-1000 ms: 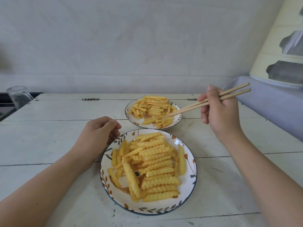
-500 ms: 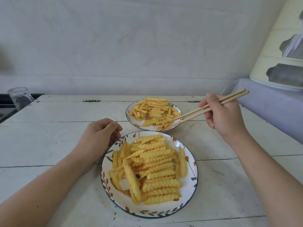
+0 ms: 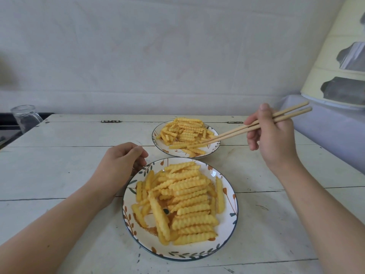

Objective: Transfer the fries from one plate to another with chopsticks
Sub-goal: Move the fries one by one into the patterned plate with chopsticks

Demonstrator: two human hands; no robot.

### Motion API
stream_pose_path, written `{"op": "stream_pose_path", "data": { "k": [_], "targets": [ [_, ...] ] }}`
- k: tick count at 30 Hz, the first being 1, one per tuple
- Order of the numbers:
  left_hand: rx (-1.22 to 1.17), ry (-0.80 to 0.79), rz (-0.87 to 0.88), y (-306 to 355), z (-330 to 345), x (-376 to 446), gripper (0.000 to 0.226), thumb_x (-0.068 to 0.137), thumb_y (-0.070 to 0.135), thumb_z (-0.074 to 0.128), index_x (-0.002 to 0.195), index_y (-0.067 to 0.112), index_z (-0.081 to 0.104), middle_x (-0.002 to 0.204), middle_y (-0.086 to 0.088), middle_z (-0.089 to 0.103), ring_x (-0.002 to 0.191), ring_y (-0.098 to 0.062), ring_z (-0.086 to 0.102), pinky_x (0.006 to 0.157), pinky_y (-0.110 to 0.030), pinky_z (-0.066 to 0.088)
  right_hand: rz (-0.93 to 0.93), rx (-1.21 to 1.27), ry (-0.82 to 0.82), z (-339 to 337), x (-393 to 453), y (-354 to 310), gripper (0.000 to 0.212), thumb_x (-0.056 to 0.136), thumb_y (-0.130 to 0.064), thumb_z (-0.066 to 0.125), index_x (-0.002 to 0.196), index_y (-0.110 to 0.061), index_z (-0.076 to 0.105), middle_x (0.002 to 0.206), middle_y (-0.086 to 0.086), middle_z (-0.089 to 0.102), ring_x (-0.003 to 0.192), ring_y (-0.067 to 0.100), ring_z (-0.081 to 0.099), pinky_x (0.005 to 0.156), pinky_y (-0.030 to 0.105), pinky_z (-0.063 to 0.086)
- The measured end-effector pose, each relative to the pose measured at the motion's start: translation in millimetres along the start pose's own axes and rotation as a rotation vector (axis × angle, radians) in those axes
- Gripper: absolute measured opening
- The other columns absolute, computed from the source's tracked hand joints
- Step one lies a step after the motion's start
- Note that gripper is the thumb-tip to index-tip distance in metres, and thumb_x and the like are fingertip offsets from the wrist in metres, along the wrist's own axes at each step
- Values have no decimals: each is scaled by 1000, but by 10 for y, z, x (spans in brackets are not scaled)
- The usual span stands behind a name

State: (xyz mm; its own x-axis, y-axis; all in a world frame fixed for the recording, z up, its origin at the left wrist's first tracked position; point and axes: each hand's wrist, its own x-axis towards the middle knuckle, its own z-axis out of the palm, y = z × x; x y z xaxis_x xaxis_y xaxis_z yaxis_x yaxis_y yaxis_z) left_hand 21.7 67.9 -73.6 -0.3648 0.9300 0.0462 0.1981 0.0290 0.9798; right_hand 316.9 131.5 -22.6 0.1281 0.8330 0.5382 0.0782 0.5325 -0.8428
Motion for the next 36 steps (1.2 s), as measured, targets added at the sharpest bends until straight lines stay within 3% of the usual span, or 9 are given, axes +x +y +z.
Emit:
{"op": "stream_pose_path", "data": {
  "k": [7,12,18,22,25,28,31,36],
  "targets": [
    [9,-3,6,-2,-2,1,30,105,15,51,88,6,74,71,-2,69,65,-12,61,66,-23,51,43,-106,-86,21,-8,97,42,106,-29,47,78,-3,64,51,4,49,36,19,40,38,22,33],
    [4,-6,9,-14,-11,13,30,105,15,51,87,6,74,71,-2,69,66,-13,61,69,-26,52,36,-81,-72,73,-38,130,48,106,-39,42,75,-9,62,56,10,51,38,25,47,40,22,37],
    [-30,-5,-9,-16,-28,23,28,103,14,52,88,5,74,71,-4,68,69,-17,61,72,-32,53,103,226,49,127,-82,-185,58,108,-42,36,63,-13,58,49,8,50,34,25,46,41,27,33],
    [-114,-8,-36,-7,-59,31,29,105,15,50,90,2,72,74,-7,65,67,-19,61,64,-27,53,217,451,-173,333,-346,-498,61,102,-47,36,57,-13,60,47,12,48,32,24,45,39,24,35],
    [-124,-12,-39,-6,-60,28,29,106,15,50,90,1,71,74,-8,65,65,-17,60,60,-23,53,228,451,-365,483,-572,-573,57,94,-49,37,60,-10,62,46,15,48,29,28,48,35,26,40],
    [-116,-15,-43,-12,-60,33,30,106,16,51,91,2,72,73,-6,66,66,-16,62,63,-24,54,219,382,-437,529,-649,-580,56,92,-50,39,62,-8,63,47,14,49,29,28,49,35,27,40],
    [-119,-14,-45,-18,-62,43,29,106,17,51,91,2,72,73,-5,66,66,-16,62,66,-27,53,207,362,-336,484,-575,-590,55,91,-50,42,58,-12,64,44,10,49,27,23,44,35,21,34],
    [-90,-17,-31,-19,-49,31,28,105,16,51,92,2,72,73,-5,67,68,-16,62,69,-29,54,124,200,50,226,-275,-380,52,105,-38,46,60,-17,63,49,4,48,35,19,37,39,21,26]
  ]
}}
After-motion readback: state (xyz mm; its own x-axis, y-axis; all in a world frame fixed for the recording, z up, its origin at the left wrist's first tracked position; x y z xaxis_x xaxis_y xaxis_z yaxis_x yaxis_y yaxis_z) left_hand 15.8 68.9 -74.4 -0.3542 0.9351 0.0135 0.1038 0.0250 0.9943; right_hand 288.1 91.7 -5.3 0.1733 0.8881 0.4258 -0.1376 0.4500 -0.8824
